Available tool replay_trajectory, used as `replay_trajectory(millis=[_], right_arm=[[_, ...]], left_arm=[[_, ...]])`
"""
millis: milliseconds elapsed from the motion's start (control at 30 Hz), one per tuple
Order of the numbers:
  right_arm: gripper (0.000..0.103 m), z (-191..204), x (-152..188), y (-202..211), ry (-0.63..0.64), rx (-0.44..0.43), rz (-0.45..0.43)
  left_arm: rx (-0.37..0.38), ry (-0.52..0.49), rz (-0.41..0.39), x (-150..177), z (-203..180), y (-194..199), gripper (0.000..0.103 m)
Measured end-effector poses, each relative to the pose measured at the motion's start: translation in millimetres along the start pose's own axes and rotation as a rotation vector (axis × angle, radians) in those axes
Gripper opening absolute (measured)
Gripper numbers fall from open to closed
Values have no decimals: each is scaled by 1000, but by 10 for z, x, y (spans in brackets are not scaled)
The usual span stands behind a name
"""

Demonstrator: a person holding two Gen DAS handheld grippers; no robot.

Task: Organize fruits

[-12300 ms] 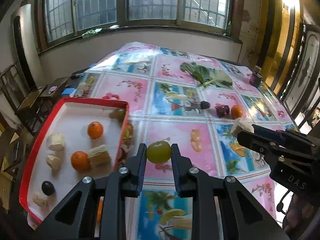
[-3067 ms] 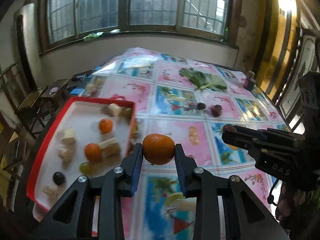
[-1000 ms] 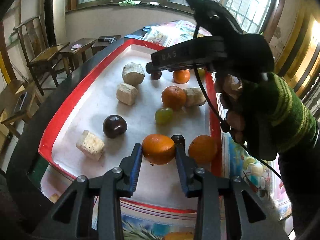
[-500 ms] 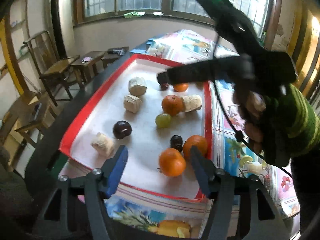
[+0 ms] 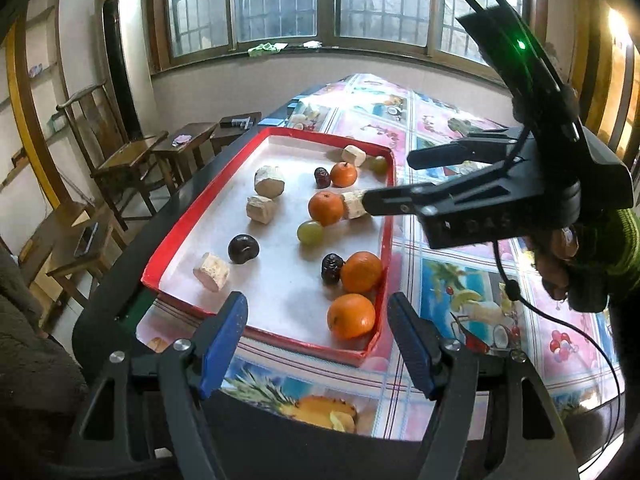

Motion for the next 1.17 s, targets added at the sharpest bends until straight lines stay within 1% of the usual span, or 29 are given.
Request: replay_trajectory(millis=[100,233,333,433,767,867,967,1033,1167], right_arm=[[78,9,94,72,31,-9,8],[82,94,221,106,97,-41,41],[82,162,287,130,142,-66,52],[82,207,316,133,164,-73,55],[82,275,330,114,180,-67,49],[82,281,330,118,174,-73,46],[82,286,331,118,175,-75,44],[82,306,329,115,178,-77,42],[82,349,322,111,177,-88,39]], left_arm=[[-10,-3,-6,3,4,49,73],[-17,-7,-7,42,-1,95,73],[-23,2,-14,61,16,125,74],[-30,19,-12,91,56,133,74],[-33,45,-15,110,110,158,74],[-38,47,-30,103,114,172,75],[-77,32,-68,74,138,201,76],[-96,30,-74,63,150,205,76],[-92,20,-74,49,134,203,76]])
Point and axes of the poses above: each gripper's, at about its wrist camera, not at the fingertips, and y roughly against the way its jaws point, z to its left, x to its underside, the point moved 10 cm from there along -y, roughly the way its jaws point, and after that the axes turned 1 degree about y, right-handed, at the moved point
